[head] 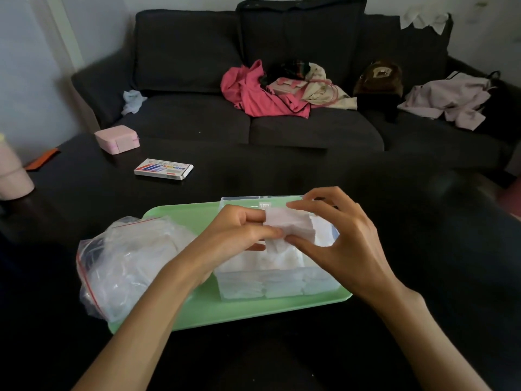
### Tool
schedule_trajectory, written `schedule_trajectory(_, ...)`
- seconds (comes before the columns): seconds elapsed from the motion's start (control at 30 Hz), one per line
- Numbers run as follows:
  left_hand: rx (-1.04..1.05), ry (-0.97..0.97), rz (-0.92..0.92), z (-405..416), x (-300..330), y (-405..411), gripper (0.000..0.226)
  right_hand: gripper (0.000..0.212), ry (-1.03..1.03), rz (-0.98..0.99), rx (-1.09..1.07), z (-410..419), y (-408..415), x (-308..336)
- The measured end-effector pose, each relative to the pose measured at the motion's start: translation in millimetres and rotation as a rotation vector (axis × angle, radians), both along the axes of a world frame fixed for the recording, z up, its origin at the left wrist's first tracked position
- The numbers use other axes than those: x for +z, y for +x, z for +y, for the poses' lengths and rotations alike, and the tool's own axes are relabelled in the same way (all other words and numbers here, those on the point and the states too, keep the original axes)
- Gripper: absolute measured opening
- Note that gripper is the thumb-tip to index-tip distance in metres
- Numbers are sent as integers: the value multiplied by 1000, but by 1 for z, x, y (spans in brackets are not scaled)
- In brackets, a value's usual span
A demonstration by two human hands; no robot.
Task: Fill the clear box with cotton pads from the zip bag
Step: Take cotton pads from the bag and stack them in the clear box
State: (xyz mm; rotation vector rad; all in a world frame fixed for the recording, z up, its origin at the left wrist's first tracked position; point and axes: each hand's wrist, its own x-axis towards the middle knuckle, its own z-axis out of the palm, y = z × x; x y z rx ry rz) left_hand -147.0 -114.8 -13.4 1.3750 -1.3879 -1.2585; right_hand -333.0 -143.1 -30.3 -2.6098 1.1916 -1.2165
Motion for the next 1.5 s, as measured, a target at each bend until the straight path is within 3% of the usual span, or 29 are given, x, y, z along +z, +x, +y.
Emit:
schedule_trajectory(0.17, -4, 16, 53, -3, 1, -4, 14, 26, -49, 30, 1, 0, -4, -2)
schedule_trajectory(0.37, 133, 62, 173, -7, 2, -5, 28, 15, -106, -74, 35, 2, -2, 1)
schedule_trajectory(0.5, 162, 0, 148, -6, 4, 3, 22, 18, 299, -386, 176, 0, -16, 13)
schedule_trajectory(0.6, 149, 26, 155, -5, 7, 8, 17, 15, 472, -666, 240, -4, -29, 25)
schedule_trajectory(0.67, 123, 65, 159, -4, 7, 6, 19, 18, 591, -738, 301, -4, -28, 28)
schedule_trajectory(0.83, 78, 128, 150, -4, 4, -6, 22, 21, 680, -472, 287, 0, -11, 21)
schedule_trajectory(1.0, -21, 205, 195, -6, 6, -13, 37, 19, 643, -403, 236, -2, -11, 16)
schedule_trajectory(1.13, 30, 87, 109, -4, 1, -20, 14, 32, 568, -294, 53, -9, -10, 9)
schedule_trajectory(1.17, 64, 59, 114, -4, -1, -23, 10, 41, 626, -287, 20, -12, -11, 9)
schedule_trajectory(1.23, 125, 33, 176, -6, -2, -27, 9, 55, 934, -429, 95, -17, -12, 12)
schedule_trajectory(1.3, 146, -23, 182, -10, -1, -31, 12, 57, 1140, -579, 218, -20, -15, 15)
schedule_trajectory(1.37, 113, -102, 110, -16, 3, -34, 15, 48, 1104, -642, 265, -22, -19, 16)
schedule_trajectory(1.5, 69, -234, 26, -29, 8, -36, 5, 30, 812, -768, 134, -24, -19, 18)
